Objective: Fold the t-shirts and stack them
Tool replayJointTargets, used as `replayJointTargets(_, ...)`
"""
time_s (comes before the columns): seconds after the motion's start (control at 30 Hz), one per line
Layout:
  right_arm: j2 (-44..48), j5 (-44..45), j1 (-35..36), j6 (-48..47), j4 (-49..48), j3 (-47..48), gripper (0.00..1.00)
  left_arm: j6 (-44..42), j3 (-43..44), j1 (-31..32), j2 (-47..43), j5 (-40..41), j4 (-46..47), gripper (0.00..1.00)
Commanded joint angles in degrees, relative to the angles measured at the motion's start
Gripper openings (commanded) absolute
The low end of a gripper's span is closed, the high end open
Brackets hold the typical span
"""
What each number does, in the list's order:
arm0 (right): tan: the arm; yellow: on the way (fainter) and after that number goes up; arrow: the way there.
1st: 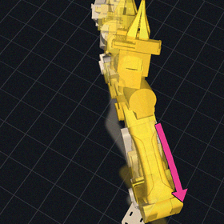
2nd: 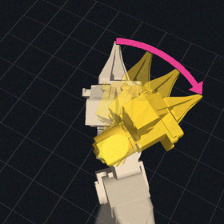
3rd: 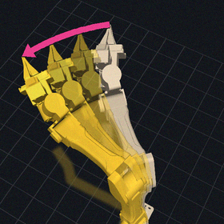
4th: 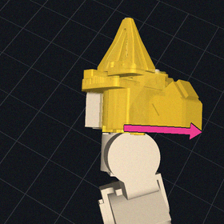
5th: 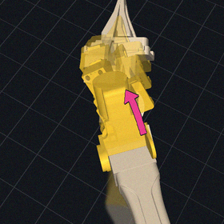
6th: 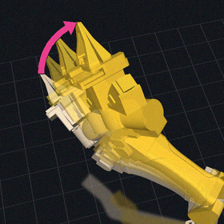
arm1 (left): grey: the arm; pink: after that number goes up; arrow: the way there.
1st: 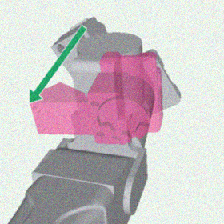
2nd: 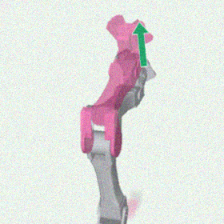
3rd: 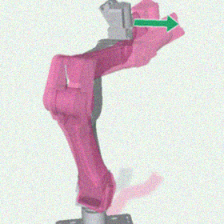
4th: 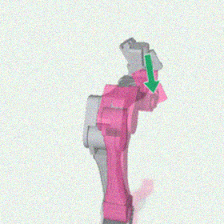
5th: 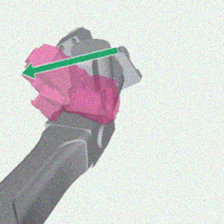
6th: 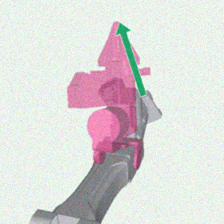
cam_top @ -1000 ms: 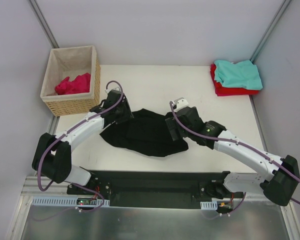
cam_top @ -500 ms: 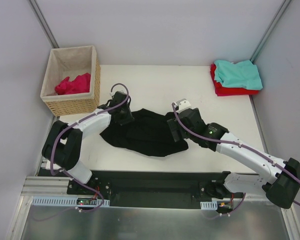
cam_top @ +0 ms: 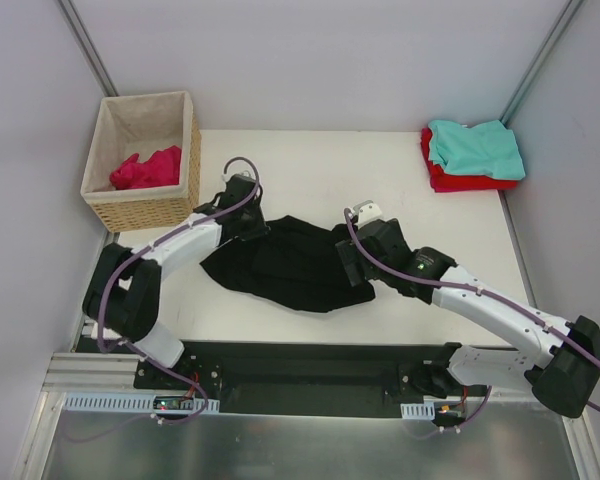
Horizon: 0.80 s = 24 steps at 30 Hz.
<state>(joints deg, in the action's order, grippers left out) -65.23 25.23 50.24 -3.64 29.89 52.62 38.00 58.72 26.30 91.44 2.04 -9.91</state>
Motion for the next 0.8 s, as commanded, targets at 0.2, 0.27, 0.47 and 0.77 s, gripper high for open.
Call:
replayJointTargets(0.2,-2.5,-0.9,0.1,1.2,-5.9,-1.6,0.96,-8.5,19.3,0.2,-27.9,7.2,-19.9,0.00)
replayJointTargets(0.27,-3.5,-1.5,0.1,1.3,-6.9,-1.6,0.96,-10.0,26.2,0.2,-31.3,9.3,-25.3,0.00)
replayJointTargets(0.47,-6.8,-2.6,0.1,1.2,-9.8,-0.4,0.96,-13.6,48.0,0.2,-33.6,14.0,-39.3,0.00)
replayJointTargets(0.77,-11.8,-5.4,0.1,1.1,-11.8,3.2,0.96,-13.3,57.8,0.2,-37.0,16.8,-47.5,0.00)
